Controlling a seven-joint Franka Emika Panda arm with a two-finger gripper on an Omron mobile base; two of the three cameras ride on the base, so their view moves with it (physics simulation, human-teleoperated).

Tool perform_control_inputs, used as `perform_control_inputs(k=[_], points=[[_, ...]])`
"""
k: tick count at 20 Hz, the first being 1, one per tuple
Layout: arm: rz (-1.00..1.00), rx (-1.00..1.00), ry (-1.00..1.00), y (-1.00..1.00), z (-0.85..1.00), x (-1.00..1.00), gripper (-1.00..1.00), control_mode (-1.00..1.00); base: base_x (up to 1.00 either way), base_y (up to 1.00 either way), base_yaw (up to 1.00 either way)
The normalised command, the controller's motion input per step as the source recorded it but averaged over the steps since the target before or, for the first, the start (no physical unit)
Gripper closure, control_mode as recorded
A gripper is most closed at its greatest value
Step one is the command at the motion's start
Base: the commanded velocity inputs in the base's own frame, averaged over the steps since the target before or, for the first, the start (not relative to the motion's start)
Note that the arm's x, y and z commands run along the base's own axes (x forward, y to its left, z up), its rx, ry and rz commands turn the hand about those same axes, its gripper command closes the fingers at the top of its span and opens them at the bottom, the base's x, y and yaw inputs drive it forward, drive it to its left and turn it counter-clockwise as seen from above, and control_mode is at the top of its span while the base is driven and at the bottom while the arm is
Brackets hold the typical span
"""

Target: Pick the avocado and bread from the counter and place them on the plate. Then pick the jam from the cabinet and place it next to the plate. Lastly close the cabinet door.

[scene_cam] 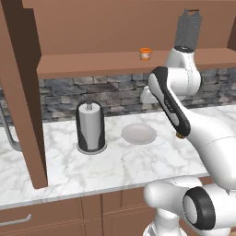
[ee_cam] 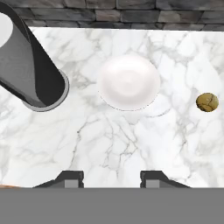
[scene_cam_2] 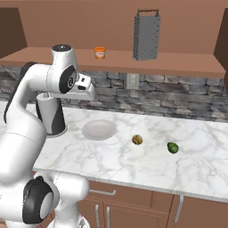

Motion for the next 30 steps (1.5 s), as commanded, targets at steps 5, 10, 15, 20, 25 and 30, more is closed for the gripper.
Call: perform_control_inputs(k=[5,10,15,20,25,30], points=[[0.0,0.0,-0.07,0.0,-0.02,0.0,-1.0,-1.0,0.0,0.0,0.0],[0.0,0.0,-0.05,-0.08,-0.17,0.0,-1.0,-1.0,0.0,0.0,0.0],[0.0,0.0,0.0,-0.16,-0.27,0.0,-1.0,-1.0,0.0,0.0,0.0],[0.0,0.0,0.0,-0.2,-0.26,0.03,-1.0,-1.0,0.0,0.0,0.0],[0.0,0.0,0.0,-0.23,-0.28,0.14,-1.0,-1.0,0.0,0.0,0.0],[0.0,0.0,0.0,-0.25,-0.3,0.22,-1.0,-1.0,0.0,0.0,0.0]])
